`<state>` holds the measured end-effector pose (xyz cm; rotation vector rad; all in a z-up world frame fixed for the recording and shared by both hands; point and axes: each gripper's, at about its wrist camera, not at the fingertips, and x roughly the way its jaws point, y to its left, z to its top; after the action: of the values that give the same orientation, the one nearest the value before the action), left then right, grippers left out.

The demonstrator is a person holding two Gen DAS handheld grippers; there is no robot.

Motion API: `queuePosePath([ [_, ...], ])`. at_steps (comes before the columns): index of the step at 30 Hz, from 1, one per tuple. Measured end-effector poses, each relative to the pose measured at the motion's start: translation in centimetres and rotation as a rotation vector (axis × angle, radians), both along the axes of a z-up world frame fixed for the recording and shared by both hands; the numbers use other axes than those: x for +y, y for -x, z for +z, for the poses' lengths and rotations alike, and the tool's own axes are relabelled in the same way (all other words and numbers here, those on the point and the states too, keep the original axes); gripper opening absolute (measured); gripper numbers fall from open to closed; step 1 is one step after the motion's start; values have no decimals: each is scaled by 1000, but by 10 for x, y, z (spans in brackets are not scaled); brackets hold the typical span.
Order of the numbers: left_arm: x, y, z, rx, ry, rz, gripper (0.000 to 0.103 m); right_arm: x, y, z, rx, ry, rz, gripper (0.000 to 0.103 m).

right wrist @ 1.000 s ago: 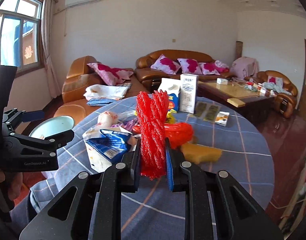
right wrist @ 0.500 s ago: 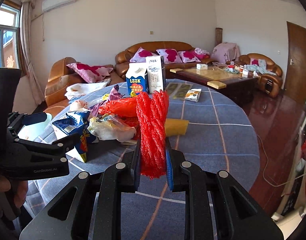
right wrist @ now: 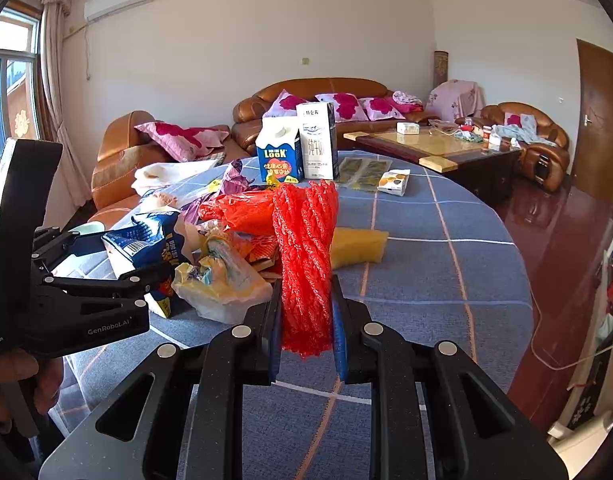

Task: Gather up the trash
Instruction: 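Grasp the blue-and-white carton with the left gripper, then carry the carton over the teal bin with the left gripper while the right gripper holds the red net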

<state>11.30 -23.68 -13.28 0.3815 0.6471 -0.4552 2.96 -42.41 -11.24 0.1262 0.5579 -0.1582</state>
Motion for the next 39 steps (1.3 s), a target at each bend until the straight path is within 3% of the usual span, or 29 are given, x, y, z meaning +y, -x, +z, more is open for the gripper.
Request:
queuePosePath([
  [19,38,6,30,-62,82,55,73,14,6,11,-52,29,21,21],
  [39,70,13,58,-138,88,116,73,37,-8,27,-82,60,67,21],
])
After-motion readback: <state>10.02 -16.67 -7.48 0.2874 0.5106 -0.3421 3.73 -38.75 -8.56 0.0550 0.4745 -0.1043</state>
